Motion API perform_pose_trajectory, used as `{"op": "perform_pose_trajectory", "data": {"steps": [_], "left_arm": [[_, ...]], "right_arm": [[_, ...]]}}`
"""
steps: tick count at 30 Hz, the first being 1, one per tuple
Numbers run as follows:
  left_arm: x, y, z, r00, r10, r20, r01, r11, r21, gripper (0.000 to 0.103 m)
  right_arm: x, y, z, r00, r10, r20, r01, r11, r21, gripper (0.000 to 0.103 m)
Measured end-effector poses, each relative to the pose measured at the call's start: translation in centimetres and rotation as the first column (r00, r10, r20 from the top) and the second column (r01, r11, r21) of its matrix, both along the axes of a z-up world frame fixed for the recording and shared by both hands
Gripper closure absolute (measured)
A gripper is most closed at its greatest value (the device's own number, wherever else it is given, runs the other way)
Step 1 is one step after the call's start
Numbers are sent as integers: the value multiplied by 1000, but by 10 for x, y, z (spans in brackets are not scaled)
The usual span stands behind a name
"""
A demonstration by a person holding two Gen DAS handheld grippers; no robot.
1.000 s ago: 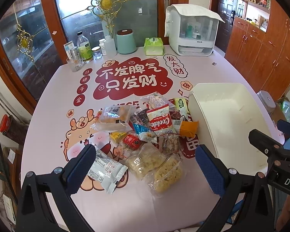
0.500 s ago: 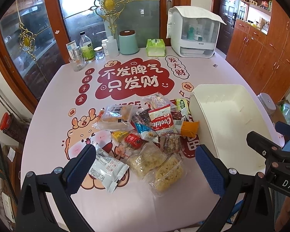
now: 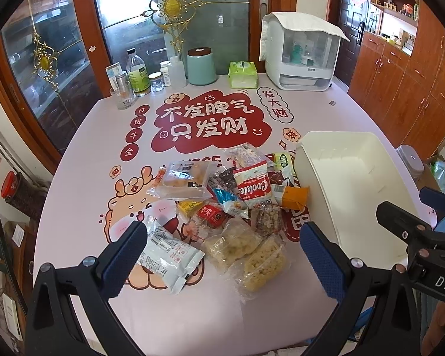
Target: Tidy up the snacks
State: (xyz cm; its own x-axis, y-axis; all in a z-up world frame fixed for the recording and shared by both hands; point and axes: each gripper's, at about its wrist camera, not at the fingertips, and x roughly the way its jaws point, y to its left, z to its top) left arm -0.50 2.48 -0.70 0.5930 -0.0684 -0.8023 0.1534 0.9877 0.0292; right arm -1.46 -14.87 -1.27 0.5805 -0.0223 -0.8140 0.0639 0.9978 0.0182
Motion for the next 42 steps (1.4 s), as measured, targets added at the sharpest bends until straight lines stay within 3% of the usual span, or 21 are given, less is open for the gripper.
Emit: {"op": "perform_pose_trajectory", "data": {"steps": [11, 24, 35, 42], "left_arm": [[-1, 29, 7, 1000, 2, 12, -2, 1000, 6, 1], [21, 73, 5, 999, -29, -27, 29, 1000, 5, 1], [46, 100, -25, 986, -102, -134, 102, 995, -2, 1], [68, 128, -57, 967, -104, -233, 98, 994, -38, 1]], "right_arm": [[2, 24, 7, 1000, 18, 14, -18, 1000, 19, 12], [11, 67, 6, 1000, 7, -15, -6, 999, 42, 12], [24, 93, -22, 992, -39, -122, 50, 995, 87, 12], [31, 99, -53, 974, -94, -205, 118, 987, 110, 13]]}}
